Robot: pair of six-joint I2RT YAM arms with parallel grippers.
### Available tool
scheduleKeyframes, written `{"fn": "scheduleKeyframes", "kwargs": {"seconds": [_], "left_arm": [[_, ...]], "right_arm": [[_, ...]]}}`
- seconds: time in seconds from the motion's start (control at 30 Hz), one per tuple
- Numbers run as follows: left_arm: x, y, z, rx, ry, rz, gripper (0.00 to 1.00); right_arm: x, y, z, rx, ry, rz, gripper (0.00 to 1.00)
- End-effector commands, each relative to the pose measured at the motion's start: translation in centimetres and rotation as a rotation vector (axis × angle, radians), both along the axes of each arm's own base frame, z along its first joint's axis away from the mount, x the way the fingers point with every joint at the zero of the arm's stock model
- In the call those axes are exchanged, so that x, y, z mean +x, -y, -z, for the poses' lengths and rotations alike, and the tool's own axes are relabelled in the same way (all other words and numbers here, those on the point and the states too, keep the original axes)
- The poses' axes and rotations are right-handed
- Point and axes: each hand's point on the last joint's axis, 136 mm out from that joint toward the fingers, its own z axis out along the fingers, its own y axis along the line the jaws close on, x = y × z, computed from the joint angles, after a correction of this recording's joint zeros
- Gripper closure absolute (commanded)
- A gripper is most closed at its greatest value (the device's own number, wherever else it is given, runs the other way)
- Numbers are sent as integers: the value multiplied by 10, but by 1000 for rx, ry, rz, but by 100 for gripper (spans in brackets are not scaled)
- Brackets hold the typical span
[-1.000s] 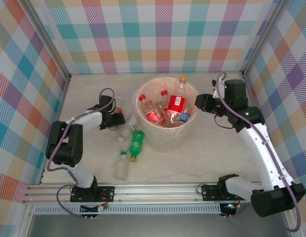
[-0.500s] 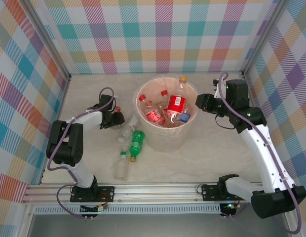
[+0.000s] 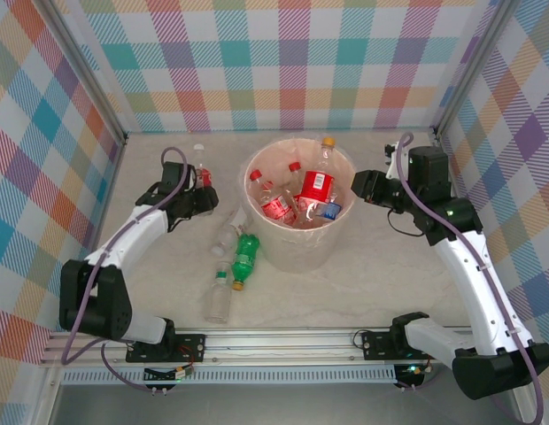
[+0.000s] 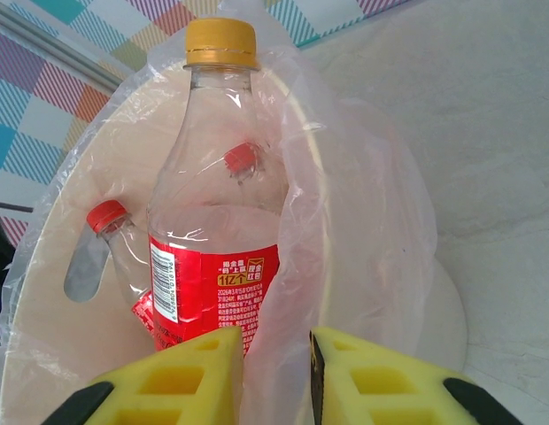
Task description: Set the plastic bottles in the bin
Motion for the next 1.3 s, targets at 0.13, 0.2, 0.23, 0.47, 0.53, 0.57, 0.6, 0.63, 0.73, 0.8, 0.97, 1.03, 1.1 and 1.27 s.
{"fn": "scheduleKeyframes", "kwargs": {"seconds": [0.13, 0.2, 0.23, 0.47, 0.53, 0.57, 0.6, 0.63, 0.73, 0.8, 0.97, 1.03, 1.1, 1.27], "left_arm": [[-23, 6, -64, -63, 115, 33, 50], [-31, 9, -76, -92, 138, 37, 50], [-37, 12, -81, -115, 146, 51, 50], [-65, 55, -139, -207, 241, 248, 51], [-71, 71, -169, -255, 291, 345, 51], [-74, 76, -184, -268, 321, 382, 51], [-77, 81, -200, -277, 357, 418, 51], [-81, 85, -214, -276, 391, 449, 51], [-87, 103, -244, -282, 474, 552, 54], [-89, 122, -251, -331, 467, 633, 56], [-102, 172, -255, -382, 427, 778, 58], [-106, 189, -249, -389, 407, 812, 59], [-105, 205, -243, -395, 396, 836, 59], [-89, 234, -223, -365, 345, 828, 61]], "right_arm": [[-8, -5, -2, 22, 22, -31, 72], [-7, -8, -2, 30, 23, -50, 72], [-8, -9, -3, 31, 22, -57, 72], [-10, -11, -9, 28, 36, -74, 72], [-8, -11, -7, 25, 30, -75, 72], [-7, -11, -6, 24, 26, -76, 72], [-6, -12, -5, 24, 24, -75, 72], [-5, -12, -4, 24, 22, -75, 72], [-3, -12, -3, 24, 21, -70, 72], [-2, -11, -3, 21, 19, -67, 72], [-2, -10, -3, 7, 23, -62, 72], [-2, -9, -3, 5, 24, -60, 72], [-2, -9, -3, 3, 24, -62, 72], [0, -10, -3, 2, 27, -66, 72]]}}
